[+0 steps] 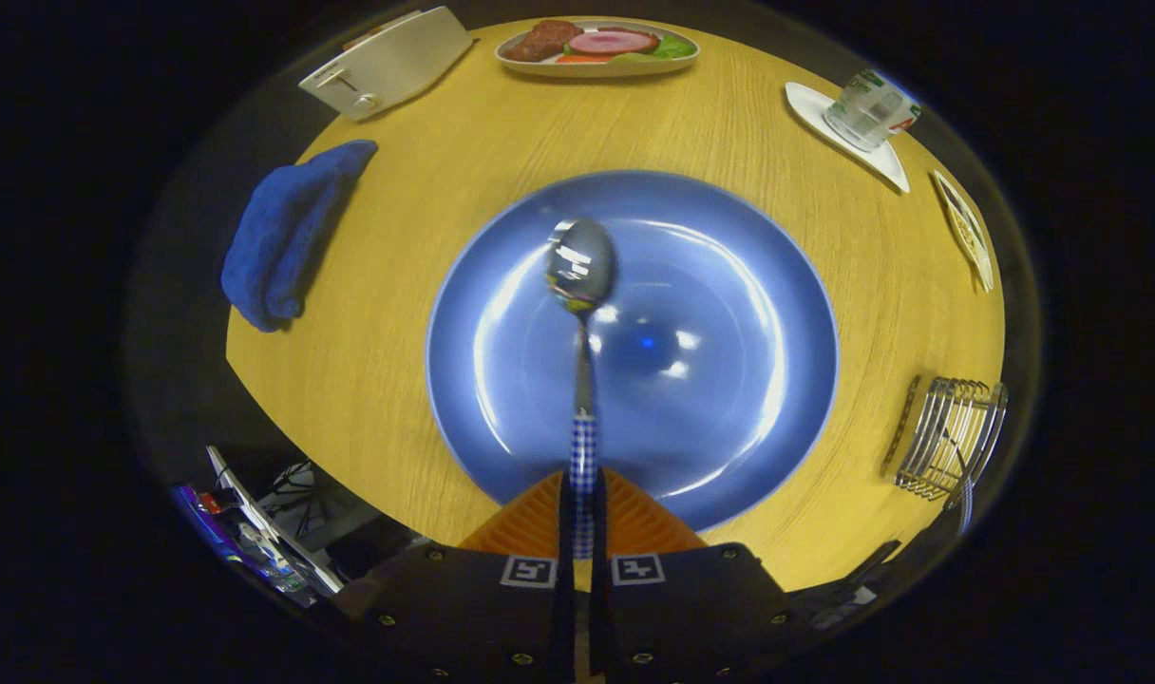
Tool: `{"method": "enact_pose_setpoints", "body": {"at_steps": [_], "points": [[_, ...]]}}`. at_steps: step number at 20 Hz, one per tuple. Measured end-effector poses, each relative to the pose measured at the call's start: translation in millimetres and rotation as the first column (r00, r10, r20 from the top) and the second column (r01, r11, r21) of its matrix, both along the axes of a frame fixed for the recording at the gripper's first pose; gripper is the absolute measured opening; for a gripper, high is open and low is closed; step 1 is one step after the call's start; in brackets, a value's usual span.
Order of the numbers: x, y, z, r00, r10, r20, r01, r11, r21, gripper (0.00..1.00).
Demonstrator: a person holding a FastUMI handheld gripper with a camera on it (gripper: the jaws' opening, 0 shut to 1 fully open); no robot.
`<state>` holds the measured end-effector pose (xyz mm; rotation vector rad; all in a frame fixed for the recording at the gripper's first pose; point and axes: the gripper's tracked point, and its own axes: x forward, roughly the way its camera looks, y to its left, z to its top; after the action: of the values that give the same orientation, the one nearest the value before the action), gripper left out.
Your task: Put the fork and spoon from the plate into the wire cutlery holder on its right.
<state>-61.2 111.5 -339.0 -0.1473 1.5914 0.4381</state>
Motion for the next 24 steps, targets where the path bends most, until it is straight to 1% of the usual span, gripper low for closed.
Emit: {"method": "enact_pose_setpoints", "body": {"at_steps": [2,3,6,10,12,16,20,23,24], "points": [[-1,4,-2,1.0,0.014,-0.006,-0.014,1.0,0.025,0.07],[0,1,-1,0.999,0.033,0.0,-0.033,0.999,0.02,0.06],[-1,-8,3,0.99,0.141,0.022,-0.141,0.99,-0.002,0.07],[-4,-37,21,0.966,0.26,-0.002,-0.26,0.964,-0.061,0.06],[1,-51,30,0.96,0.282,0.008,-0.28,0.957,-0.081,0.06],[1,-82,50,0.954,0.298,-0.012,-0.297,0.948,-0.11,0.07],[0,-125,76,0.936,0.35,-0.037,-0.351,0.92,-0.174,0.06],[-5,-154,95,0.93,0.357,-0.091,-0.368,0.914,-0.171,0.06],[-4,-166,102,0.934,0.343,-0.104,-0.357,0.916,-0.182,0.06]]}}
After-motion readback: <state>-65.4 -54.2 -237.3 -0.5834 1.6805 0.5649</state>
